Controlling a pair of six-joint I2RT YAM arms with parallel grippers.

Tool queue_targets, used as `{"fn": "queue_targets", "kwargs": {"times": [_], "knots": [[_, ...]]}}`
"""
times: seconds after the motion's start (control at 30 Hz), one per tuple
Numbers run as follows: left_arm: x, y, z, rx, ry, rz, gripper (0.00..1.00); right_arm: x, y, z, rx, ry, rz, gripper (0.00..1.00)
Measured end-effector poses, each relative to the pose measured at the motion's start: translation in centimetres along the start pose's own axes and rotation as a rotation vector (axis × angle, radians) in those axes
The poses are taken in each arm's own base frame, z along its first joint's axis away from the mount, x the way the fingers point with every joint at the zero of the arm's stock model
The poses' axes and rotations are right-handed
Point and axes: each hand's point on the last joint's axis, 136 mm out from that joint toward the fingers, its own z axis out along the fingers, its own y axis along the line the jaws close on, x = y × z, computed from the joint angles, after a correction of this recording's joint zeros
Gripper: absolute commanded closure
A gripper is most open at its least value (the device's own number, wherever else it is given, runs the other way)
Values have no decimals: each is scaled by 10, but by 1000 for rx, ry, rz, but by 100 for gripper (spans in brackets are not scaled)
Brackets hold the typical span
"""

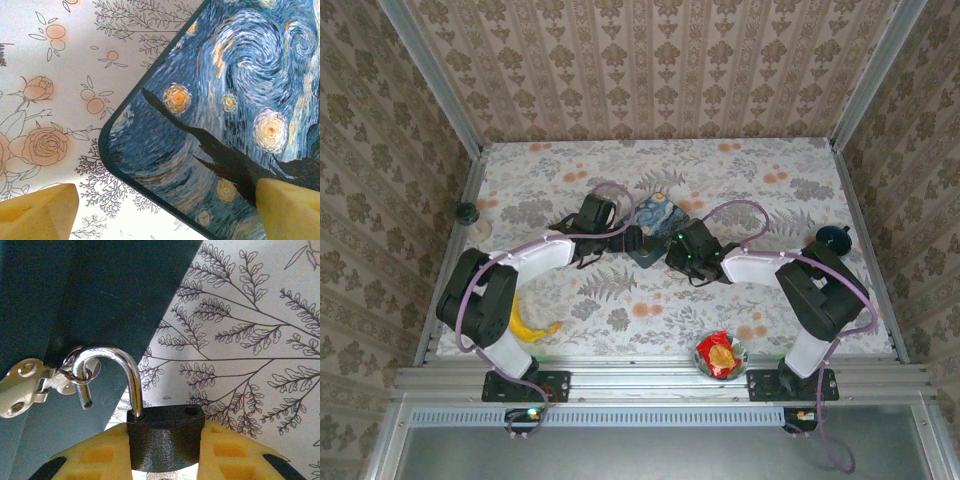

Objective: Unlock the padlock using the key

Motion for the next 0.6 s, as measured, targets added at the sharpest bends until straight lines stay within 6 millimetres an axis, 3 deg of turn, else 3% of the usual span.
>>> {"fn": "queue_targets", "kwargs": {"times": [0.3,0.6], "knots": [[3,1,-2,0,2,-2,10,-11,6,-1,-4,-33,6,100],[5,1,-6,1,0,-3,18,-23,11,-1,1,-61,14,100]]}}
